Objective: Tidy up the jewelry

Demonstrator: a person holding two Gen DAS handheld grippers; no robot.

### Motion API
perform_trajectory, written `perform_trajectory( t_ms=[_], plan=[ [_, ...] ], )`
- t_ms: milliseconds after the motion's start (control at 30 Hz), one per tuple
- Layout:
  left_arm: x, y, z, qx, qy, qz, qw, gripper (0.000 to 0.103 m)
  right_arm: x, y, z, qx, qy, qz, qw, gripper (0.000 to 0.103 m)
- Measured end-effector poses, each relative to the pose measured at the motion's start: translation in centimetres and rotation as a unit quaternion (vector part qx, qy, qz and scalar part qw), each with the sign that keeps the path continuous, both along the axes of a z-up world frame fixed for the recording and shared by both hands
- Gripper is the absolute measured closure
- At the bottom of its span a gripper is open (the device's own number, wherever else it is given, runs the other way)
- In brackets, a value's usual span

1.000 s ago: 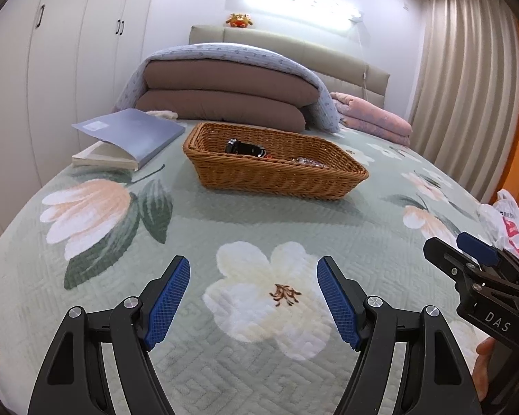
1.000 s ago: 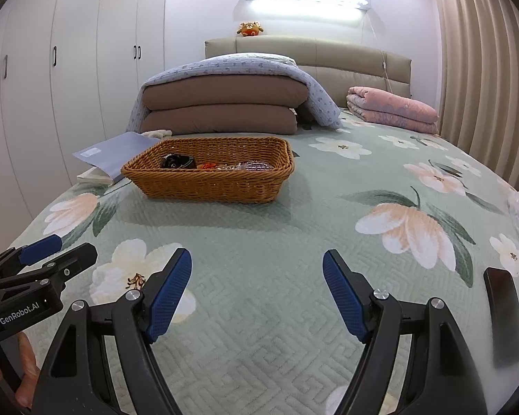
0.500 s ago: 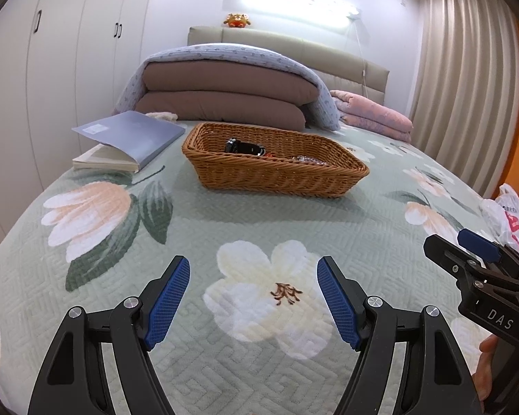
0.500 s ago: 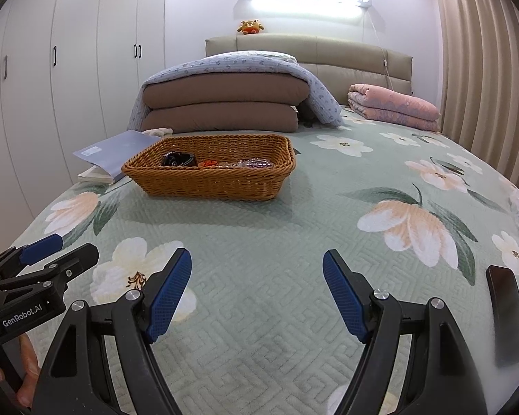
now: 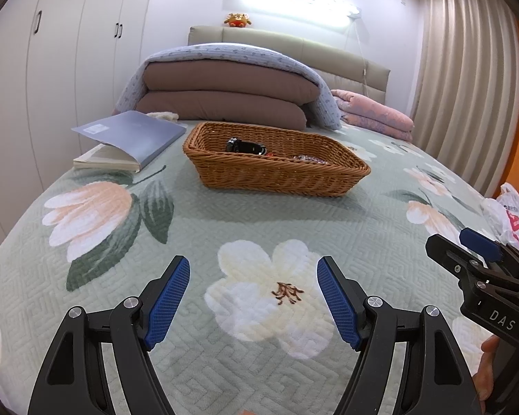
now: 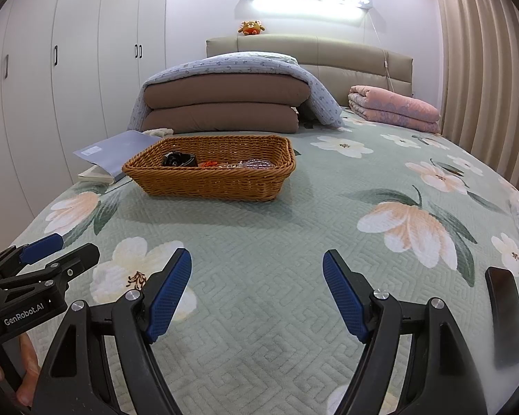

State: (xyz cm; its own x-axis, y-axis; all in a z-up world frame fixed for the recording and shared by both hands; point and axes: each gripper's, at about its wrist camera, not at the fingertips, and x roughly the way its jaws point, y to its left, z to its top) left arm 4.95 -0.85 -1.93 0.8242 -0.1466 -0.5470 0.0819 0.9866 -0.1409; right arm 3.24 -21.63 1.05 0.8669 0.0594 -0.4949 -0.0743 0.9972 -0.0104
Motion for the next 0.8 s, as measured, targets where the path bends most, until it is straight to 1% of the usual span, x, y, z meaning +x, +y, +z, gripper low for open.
perform_trajectory(
  t_ms=[800],
  plan=[
    [-0.18,-0.29,0.2,0.007,-0.003,0.001,1.0,0.026,-0.05,0.01,0.08,-0.001,0.0,0.0,1.0,0.023]
  ],
)
